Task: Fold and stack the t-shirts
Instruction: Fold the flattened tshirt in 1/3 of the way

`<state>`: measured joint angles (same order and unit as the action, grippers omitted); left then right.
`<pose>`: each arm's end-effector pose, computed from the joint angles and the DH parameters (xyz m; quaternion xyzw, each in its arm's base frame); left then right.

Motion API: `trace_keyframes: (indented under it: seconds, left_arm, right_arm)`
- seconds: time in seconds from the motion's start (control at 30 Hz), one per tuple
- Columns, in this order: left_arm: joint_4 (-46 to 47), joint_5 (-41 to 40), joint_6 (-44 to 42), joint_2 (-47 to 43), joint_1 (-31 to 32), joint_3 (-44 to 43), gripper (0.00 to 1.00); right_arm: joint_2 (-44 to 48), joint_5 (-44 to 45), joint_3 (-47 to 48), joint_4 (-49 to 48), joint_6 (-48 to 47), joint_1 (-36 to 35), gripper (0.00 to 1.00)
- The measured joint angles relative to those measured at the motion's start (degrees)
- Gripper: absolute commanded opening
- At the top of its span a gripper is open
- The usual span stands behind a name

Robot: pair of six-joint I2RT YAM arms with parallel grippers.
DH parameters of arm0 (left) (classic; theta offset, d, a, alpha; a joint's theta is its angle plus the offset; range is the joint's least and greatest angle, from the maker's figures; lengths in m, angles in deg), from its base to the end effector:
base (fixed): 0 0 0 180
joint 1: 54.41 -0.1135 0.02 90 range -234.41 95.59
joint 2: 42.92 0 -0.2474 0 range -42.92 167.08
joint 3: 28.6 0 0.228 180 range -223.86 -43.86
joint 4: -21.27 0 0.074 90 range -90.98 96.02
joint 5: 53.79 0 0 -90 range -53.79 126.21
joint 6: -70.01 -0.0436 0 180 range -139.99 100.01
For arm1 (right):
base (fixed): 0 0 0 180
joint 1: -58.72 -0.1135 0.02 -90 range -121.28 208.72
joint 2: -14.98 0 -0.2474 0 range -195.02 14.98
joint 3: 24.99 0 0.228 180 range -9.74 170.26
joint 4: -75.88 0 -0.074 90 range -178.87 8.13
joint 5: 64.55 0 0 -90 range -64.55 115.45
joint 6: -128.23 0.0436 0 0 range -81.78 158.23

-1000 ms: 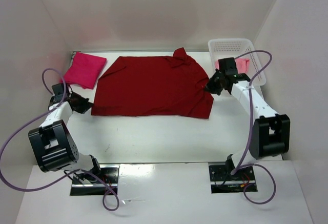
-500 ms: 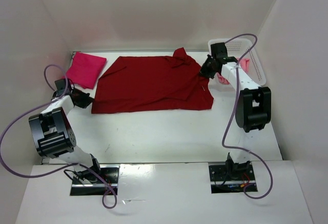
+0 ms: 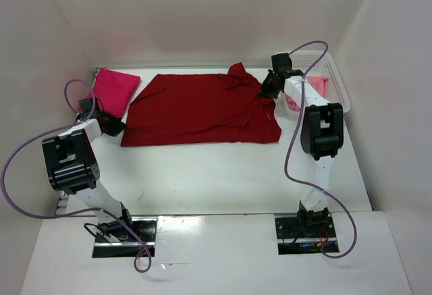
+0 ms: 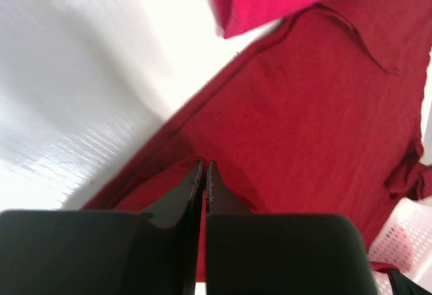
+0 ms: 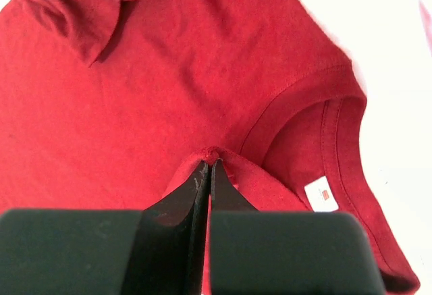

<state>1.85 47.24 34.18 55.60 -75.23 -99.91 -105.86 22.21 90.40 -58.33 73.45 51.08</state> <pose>0.3204 0.1129 0.1690 -0.5348 0.7555 -0.1911 0.3267 0.4431 0.0619 0.2126 0.2157 0.9180 0.1460 0.2990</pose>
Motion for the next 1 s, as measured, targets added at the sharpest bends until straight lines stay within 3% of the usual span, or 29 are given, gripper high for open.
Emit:
trace_keyframes:
  seconds: [0.1,0.17,0.2,0.23,0.3,0.37,0.43,0.5,0.6,0.77,0.8,0.87,1.0]
  left_arm:
    - [-0.09,-1.62,-0.15,0.22,-0.02,0.00,0.09]
    - [-0.04,-2.12,-0.39,0.22,-0.02,-0.02,0.22]
    - [-0.07,-2.23,-0.46,0.22,-0.02,-0.02,0.30]
    - [-0.07,-2.27,-0.59,0.22,-0.02,-0.07,0.47]
    - [-0.02,-2.45,-0.79,0.07,-0.02,-0.09,0.59]
    - [-0.20,-3.17,-1.51,-1.03,-0.02,0.11,0.67]
    - [-0.68,-3.82,-2.08,-4.70,-0.02,1.05,0.67]
    - [-1.11,-4.44,-2.80,-10.82,-0.02,2.95,0.59]
    - [-0.15,-4.02,-3.10,-20.85,-0.02,6.71,0.46]
    - [-0.72,-3.02,-3.45,-25.44,-0.02,15.10,0.41]
    - [-1.42,-2.86,-3.45,-24.94,-0.09,16.46,0.41]
    - [-2.93,-2.43,-3.48,-23.08,-0.42,18.27,0.41]
    - [-2.93,-1.60,-3.48,-18.23,-0.74,18.56,0.41]
  right_arm:
    - [-1.73,0.31,2.01,0.20,-0.17,0.02,0.03]
    - [-3.04,0.44,3.87,0.13,-0.15,0.02,0.09]
    - [-3.50,0.44,4.61,0.17,-0.13,0.02,0.19]
    - [-3.85,0.42,5.16,0.15,0.09,0.02,0.24]
    - [-4.04,0.44,5.75,0.11,-0.02,0.04,0.33]
    - [-4.00,0.46,5.97,0.07,-0.15,0.04,0.35]
    - [-3.54,0.46,5.81,0.09,-0.09,0.04,0.38]
    - [-1.73,0.28,4.13,-0.20,-0.13,0.07,0.36]
    - [6.21,-0.81,-5.11,-2.78,-0.11,0.13,0.00]
    - [24.09,-1.97,-23.67,-4.79,0.70,0.20,0.00]
    - [26.45,-2.10,-26.18,-5.03,0.68,0.22,0.03]
    - [30.42,-2.21,-31.47,-5.77,0.79,0.31,0.18]
    - [31.69,-2.10,-39.89,-6.67,0.90,1.22,0.36]
